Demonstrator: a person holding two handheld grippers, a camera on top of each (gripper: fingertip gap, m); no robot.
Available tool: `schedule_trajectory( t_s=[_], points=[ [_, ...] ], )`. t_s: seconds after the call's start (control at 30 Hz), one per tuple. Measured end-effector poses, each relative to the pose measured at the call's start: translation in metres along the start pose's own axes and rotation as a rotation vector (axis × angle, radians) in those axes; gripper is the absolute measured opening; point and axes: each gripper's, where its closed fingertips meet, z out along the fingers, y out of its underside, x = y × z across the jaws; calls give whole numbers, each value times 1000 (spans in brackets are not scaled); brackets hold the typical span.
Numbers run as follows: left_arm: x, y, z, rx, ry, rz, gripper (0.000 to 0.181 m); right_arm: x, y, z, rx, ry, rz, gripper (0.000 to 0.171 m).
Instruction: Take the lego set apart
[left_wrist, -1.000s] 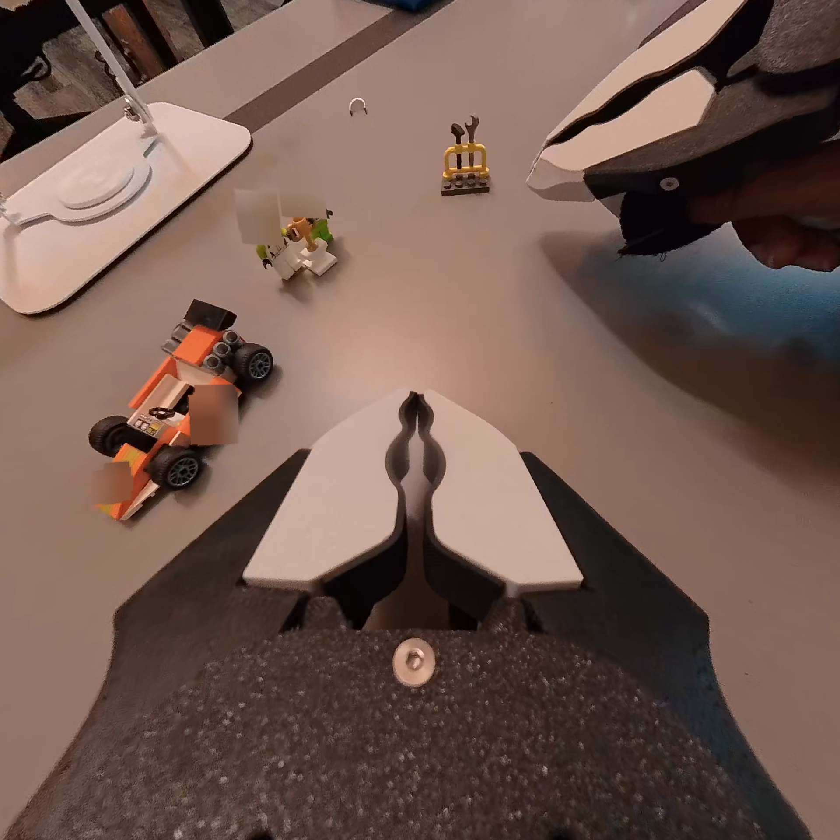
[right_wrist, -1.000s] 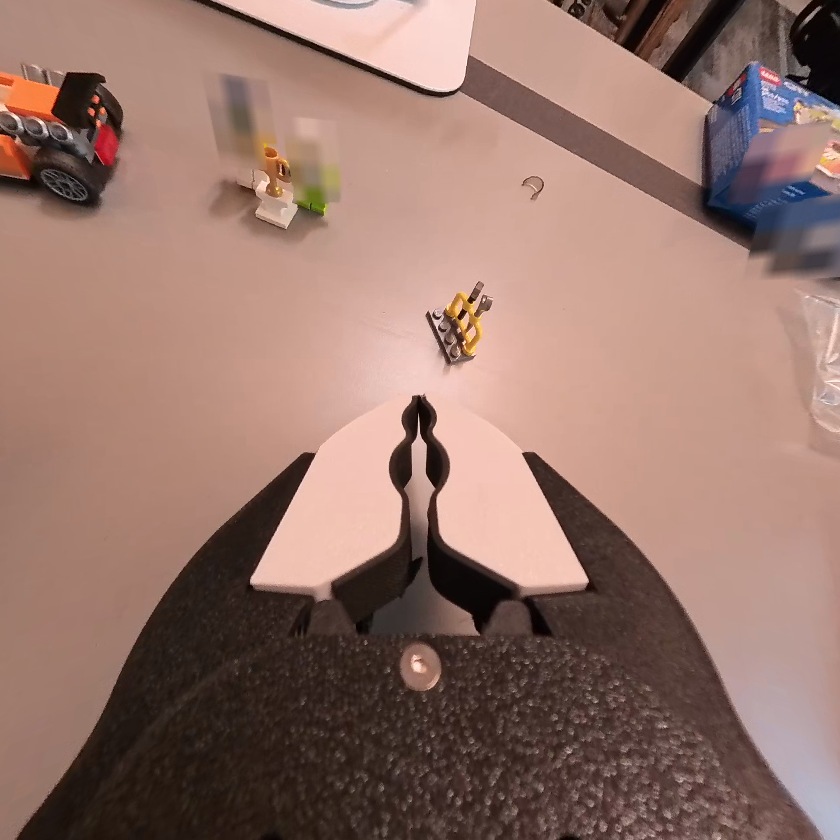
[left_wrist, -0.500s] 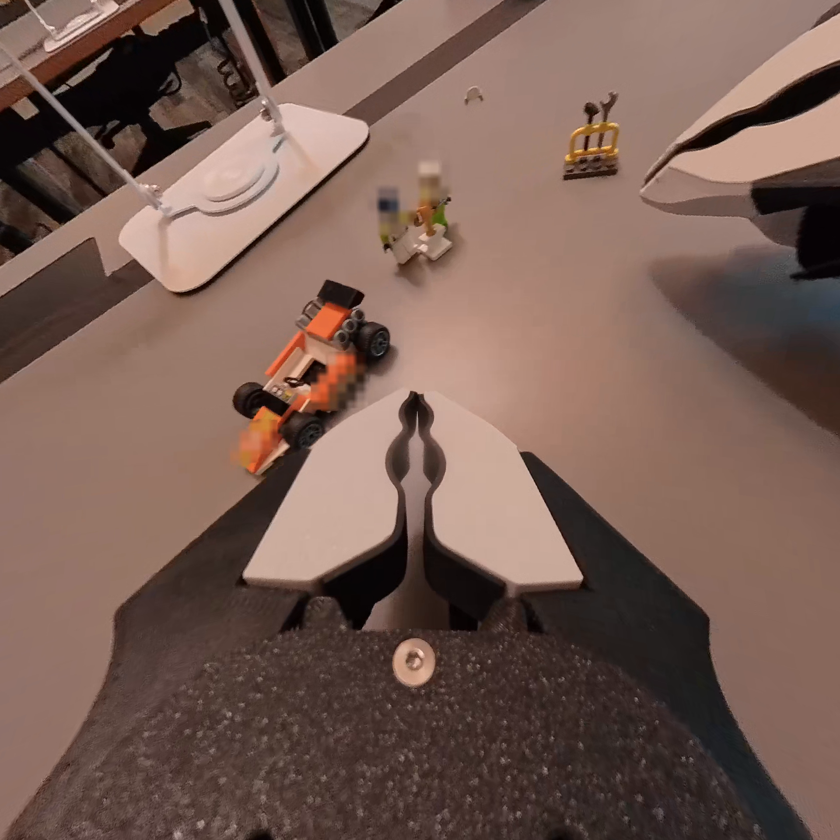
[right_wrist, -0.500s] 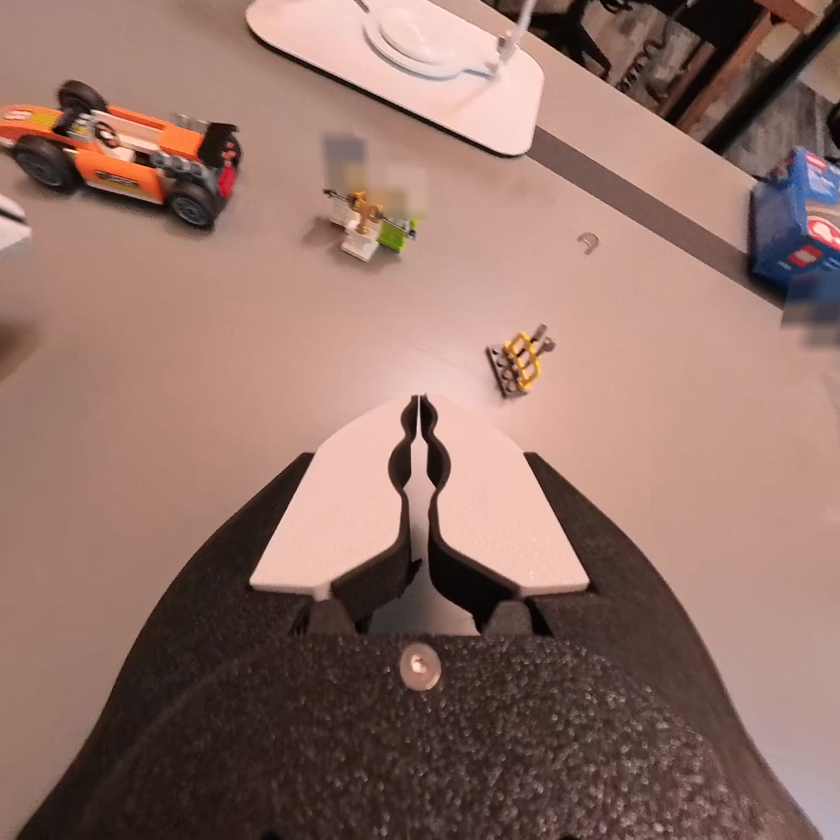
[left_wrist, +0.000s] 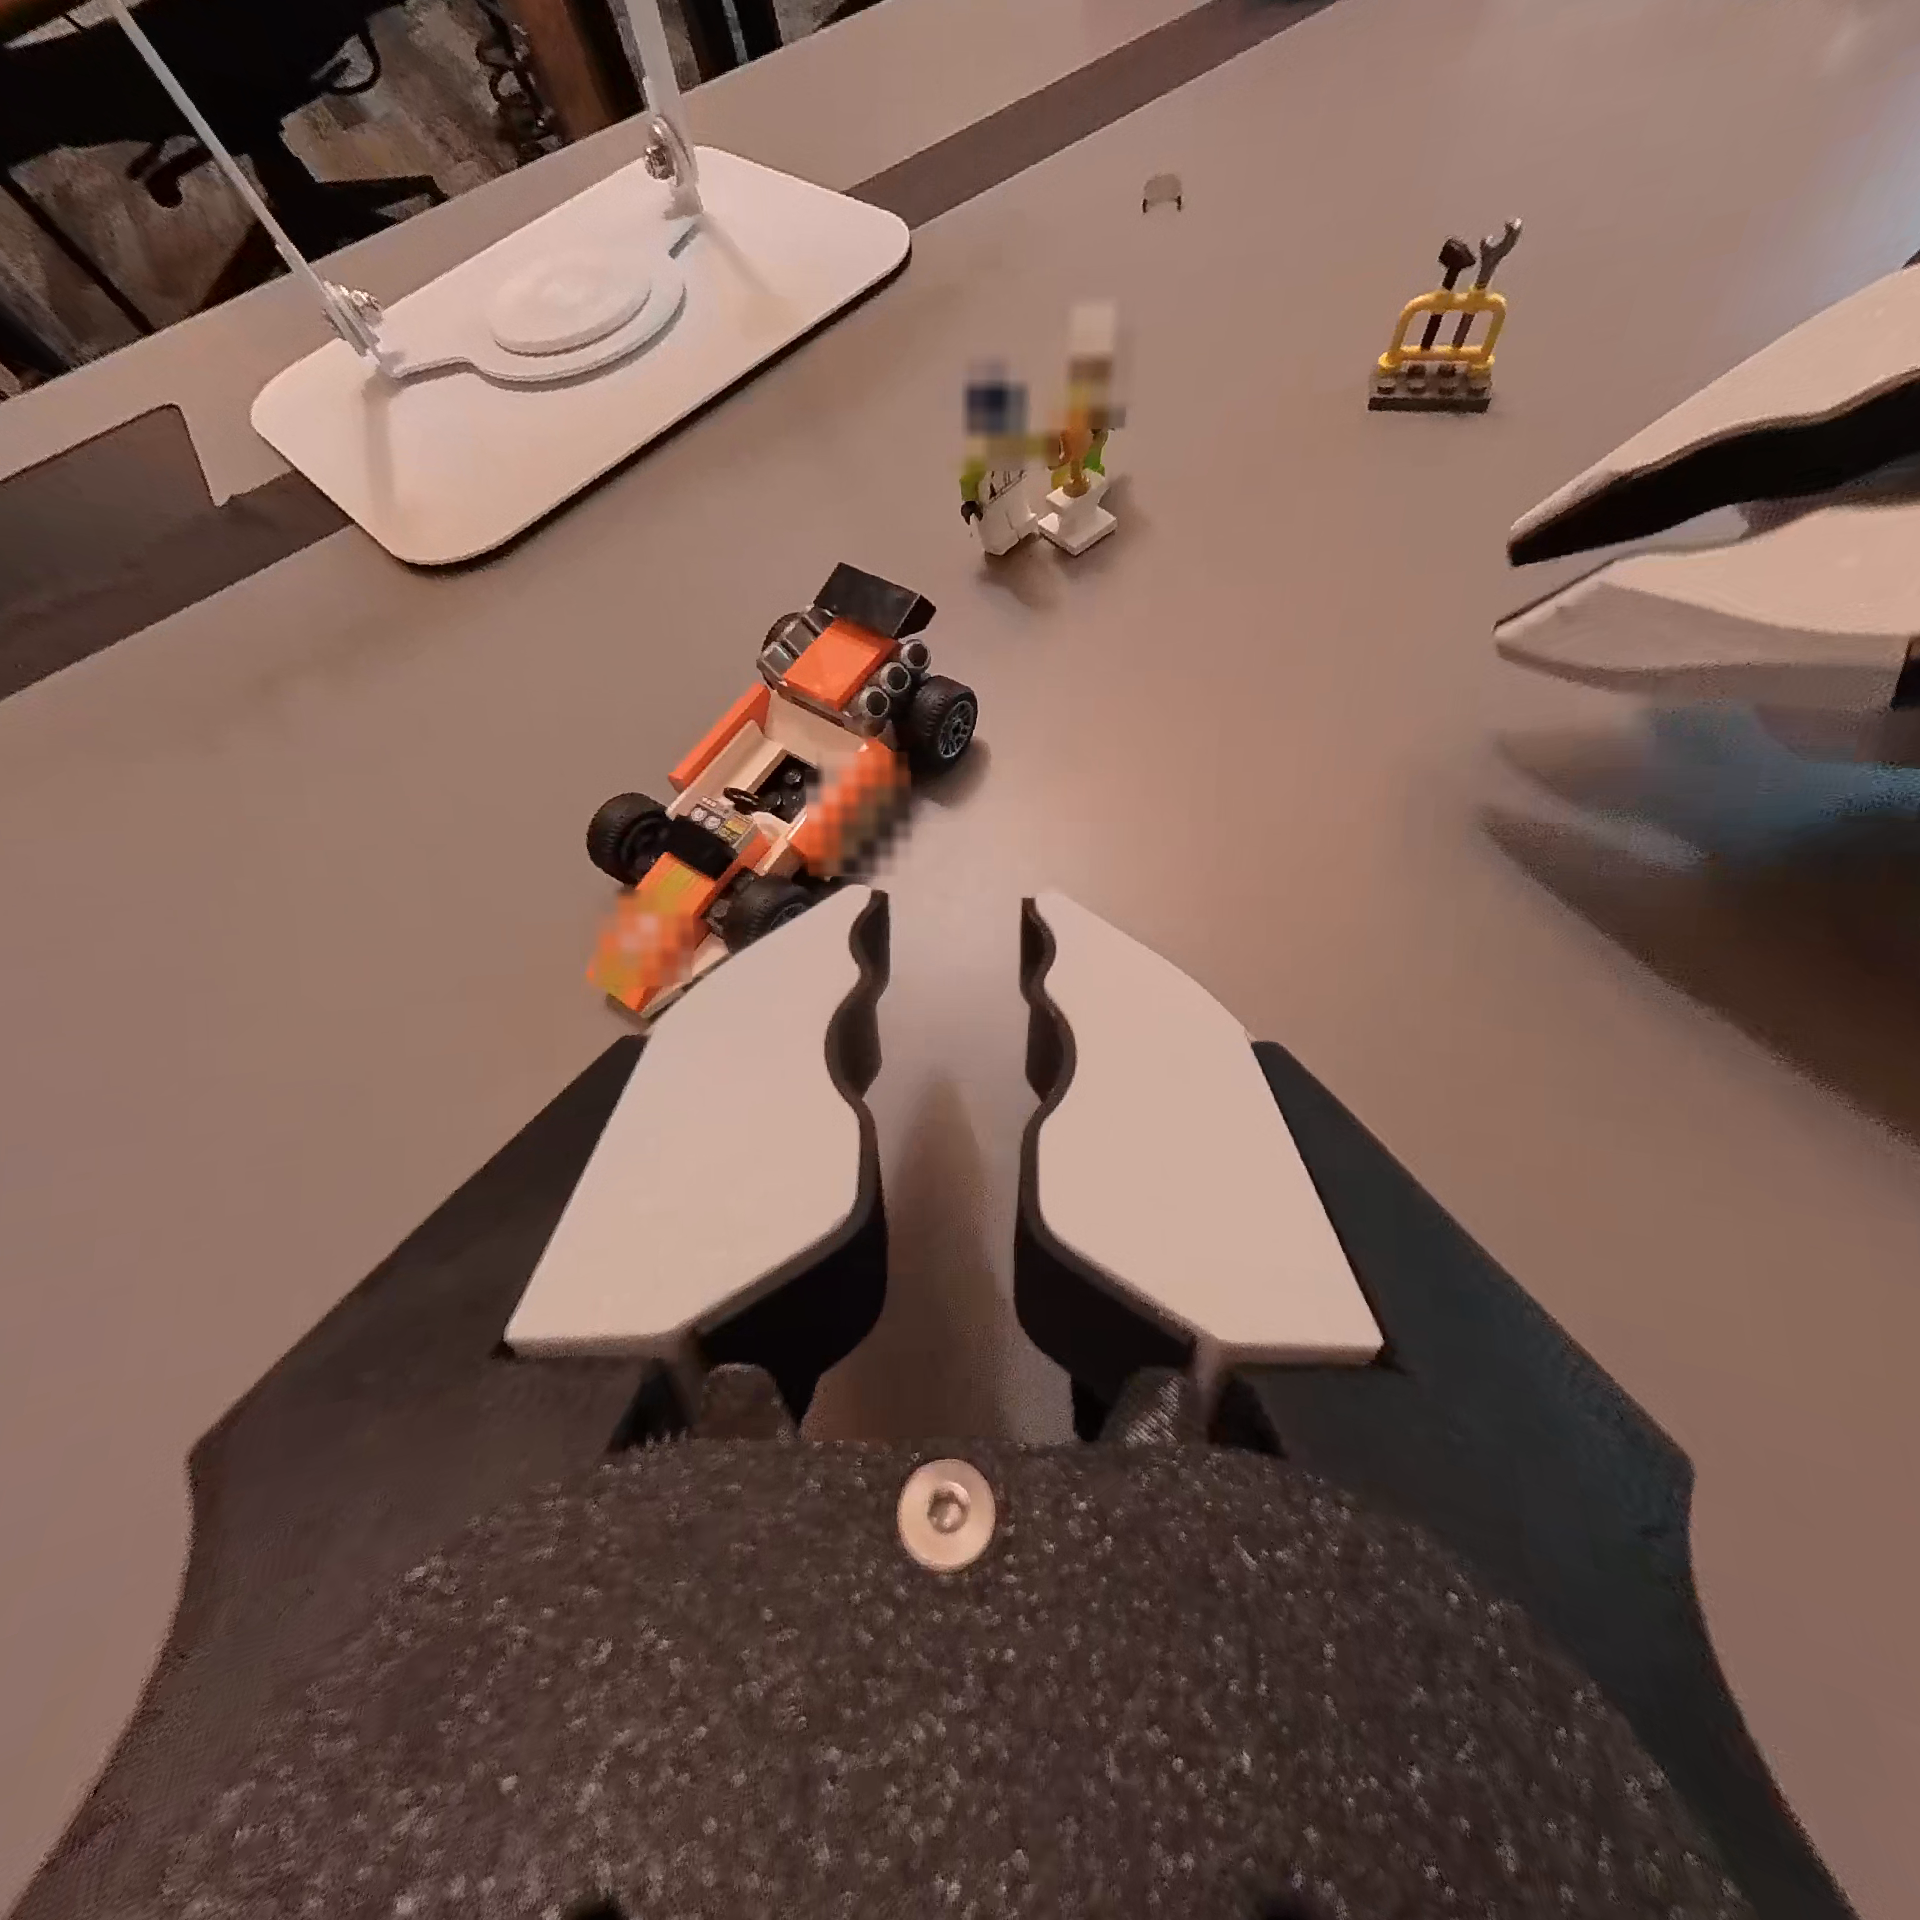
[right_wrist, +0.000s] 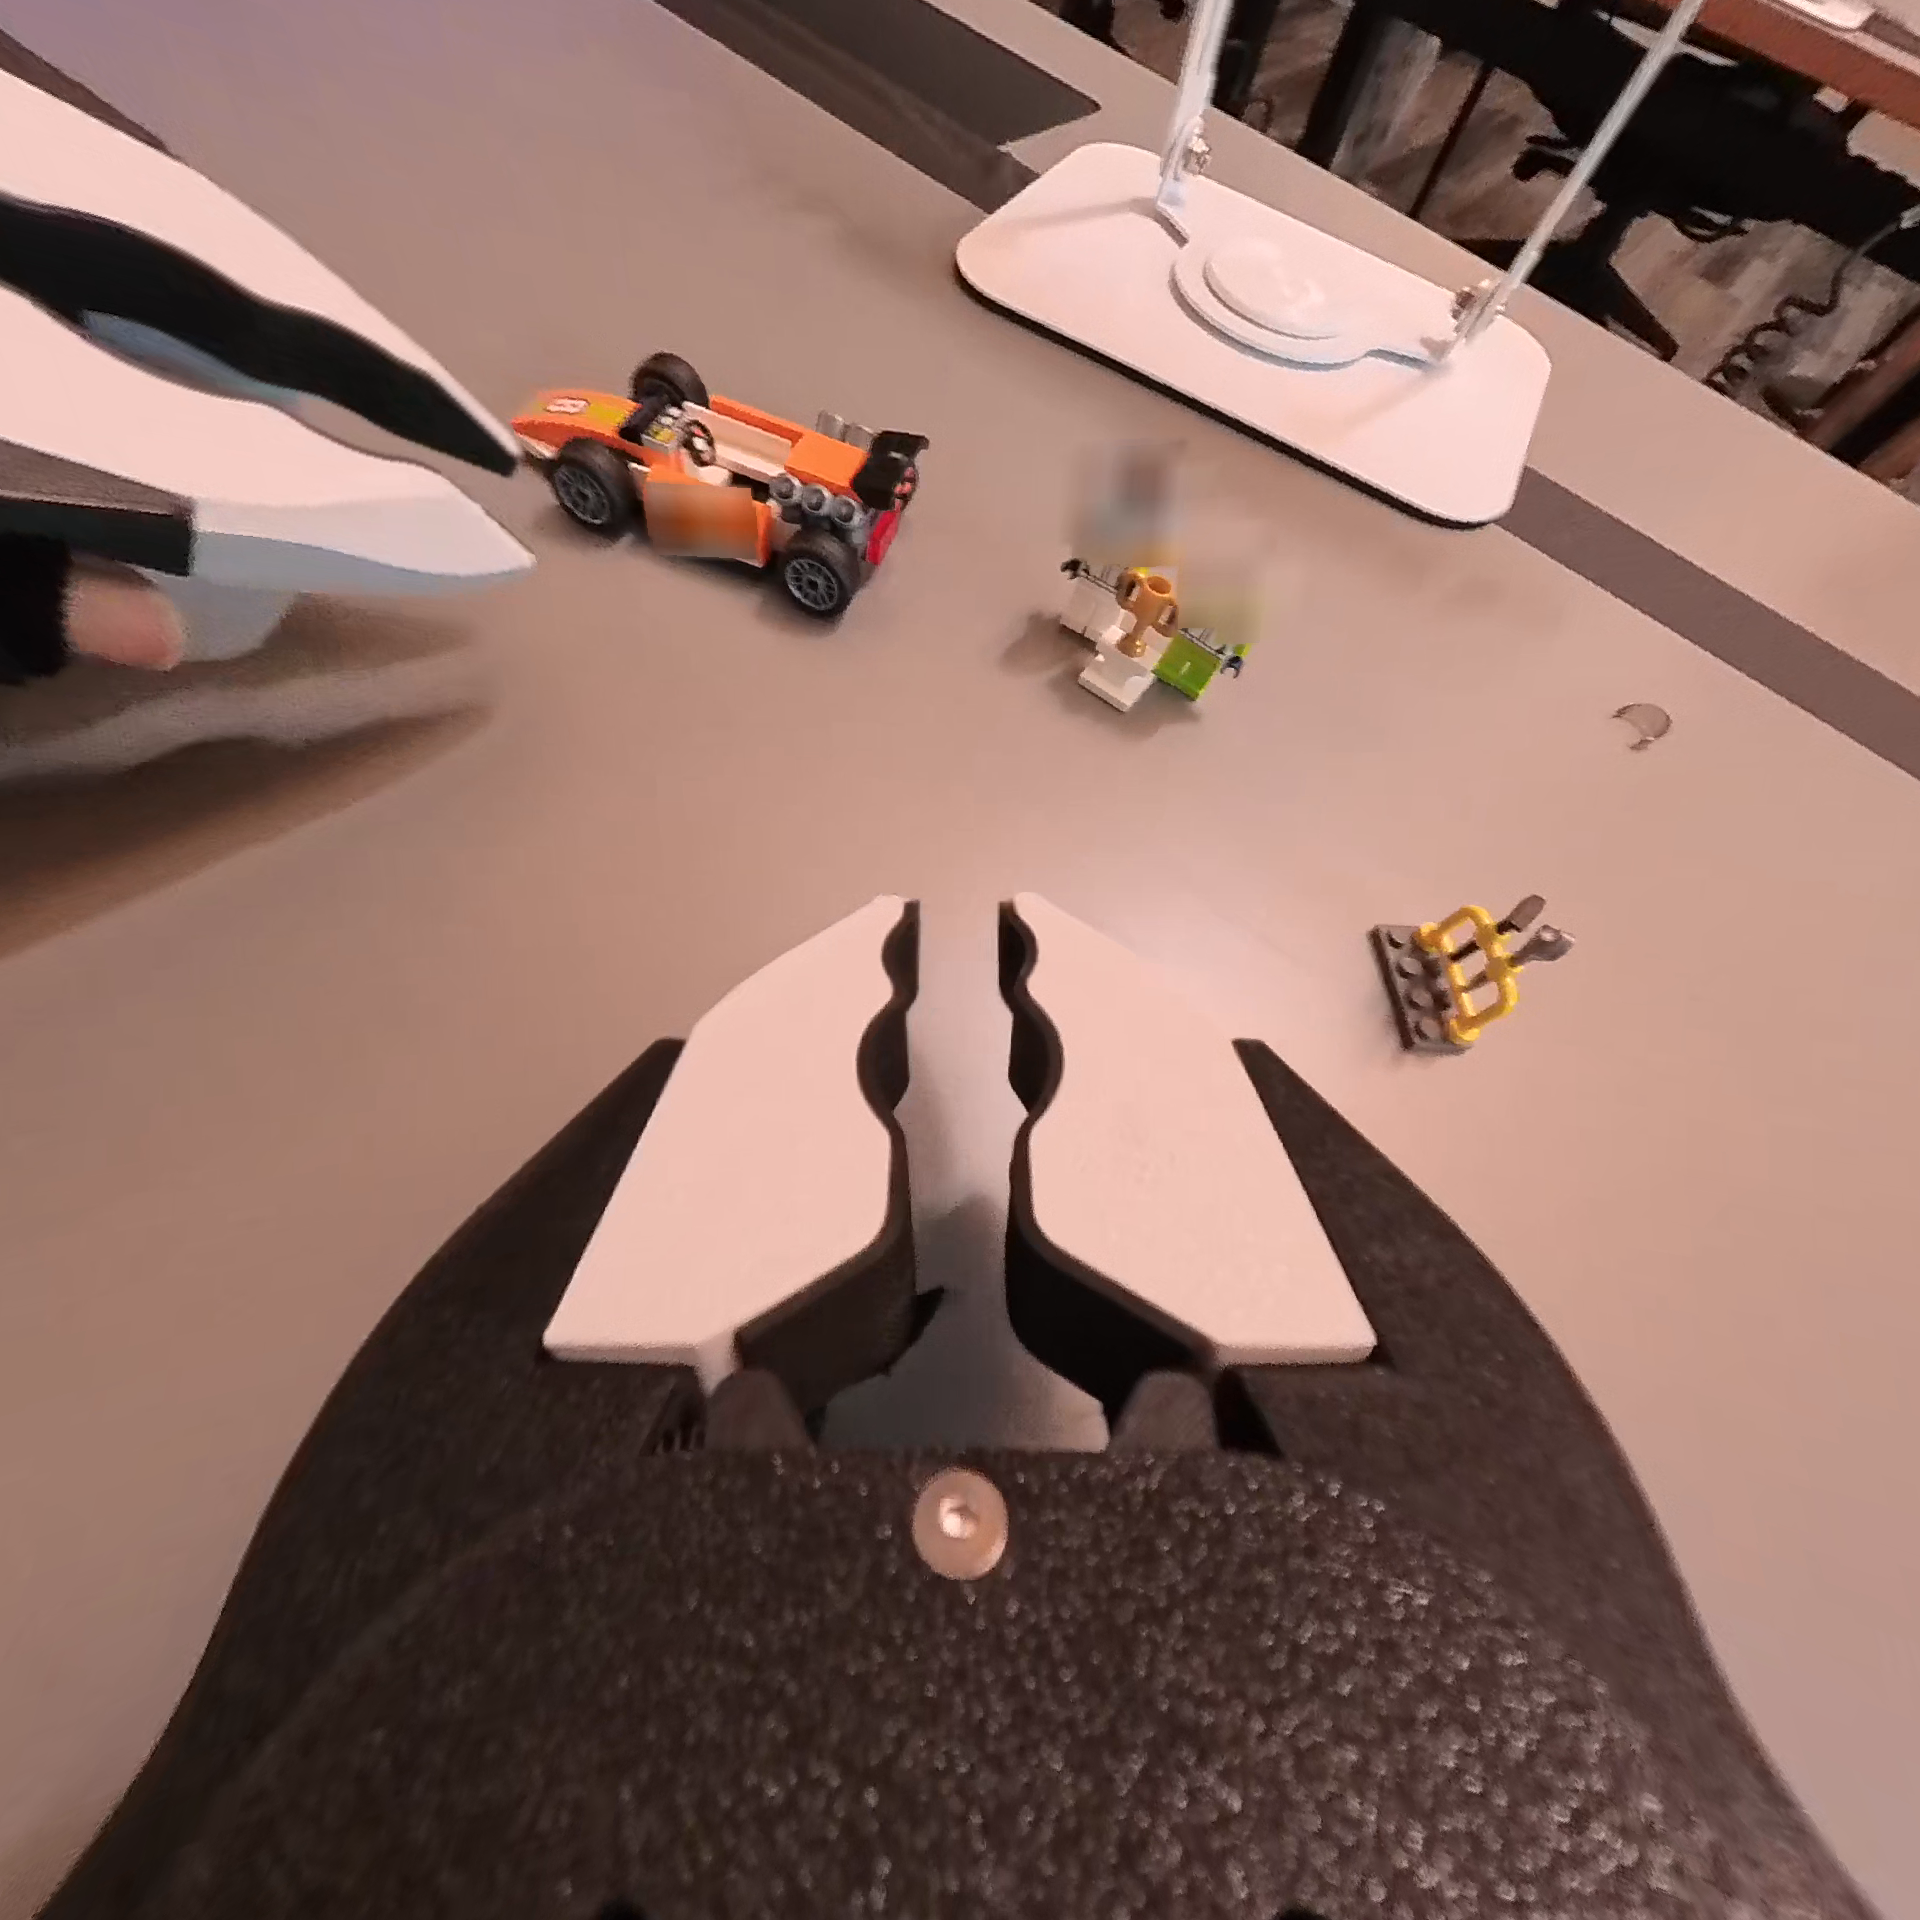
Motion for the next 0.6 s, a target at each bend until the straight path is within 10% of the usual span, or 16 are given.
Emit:
schedule_trajectory(
  t_s=[0.6],
  points=[
    [-38,-97,40,134,-11,85,0,77,-107,1,308,81,-23,0]
  ],
)
